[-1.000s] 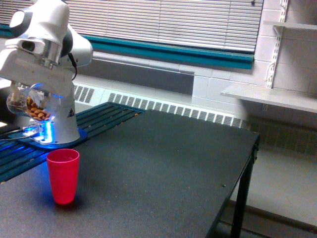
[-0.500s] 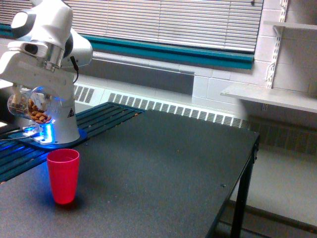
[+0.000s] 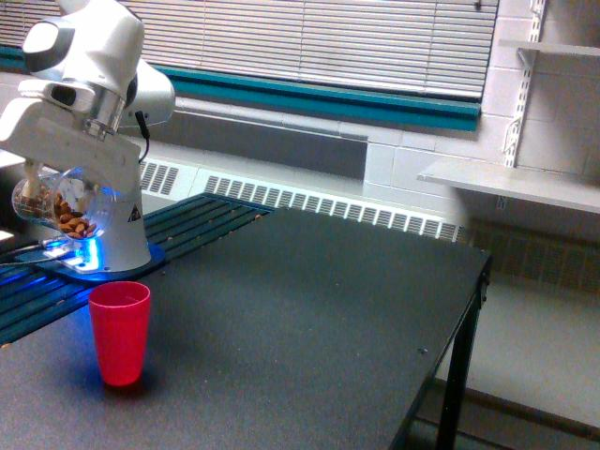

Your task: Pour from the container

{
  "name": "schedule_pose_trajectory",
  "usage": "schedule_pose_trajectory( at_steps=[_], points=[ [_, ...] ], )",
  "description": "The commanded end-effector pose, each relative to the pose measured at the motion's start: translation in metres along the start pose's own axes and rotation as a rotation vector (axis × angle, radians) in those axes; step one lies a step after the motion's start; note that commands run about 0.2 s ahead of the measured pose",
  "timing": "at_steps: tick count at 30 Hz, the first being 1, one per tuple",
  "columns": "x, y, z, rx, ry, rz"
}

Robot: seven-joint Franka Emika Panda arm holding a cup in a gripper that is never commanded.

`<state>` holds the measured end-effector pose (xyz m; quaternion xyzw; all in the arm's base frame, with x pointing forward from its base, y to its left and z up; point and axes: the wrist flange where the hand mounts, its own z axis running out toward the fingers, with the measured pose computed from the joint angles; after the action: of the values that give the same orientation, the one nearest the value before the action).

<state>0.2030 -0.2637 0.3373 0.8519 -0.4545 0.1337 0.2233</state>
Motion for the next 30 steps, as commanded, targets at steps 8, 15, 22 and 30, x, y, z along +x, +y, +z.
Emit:
schedule_pose_trajectory(
  at_steps=[8,15,22,30],
  points=[
    [-0.005,-0.002,0.003,-0.024,-0.005,-0.018],
    [-0.003,-0.006,0.001,-0.027,0.002,-0.025],
    [0.0,-0.013,0.0,-0.035,0.011,-0.033],
    [0.004,-0.019,0.001,-0.041,0.018,-0.055]
  ],
)
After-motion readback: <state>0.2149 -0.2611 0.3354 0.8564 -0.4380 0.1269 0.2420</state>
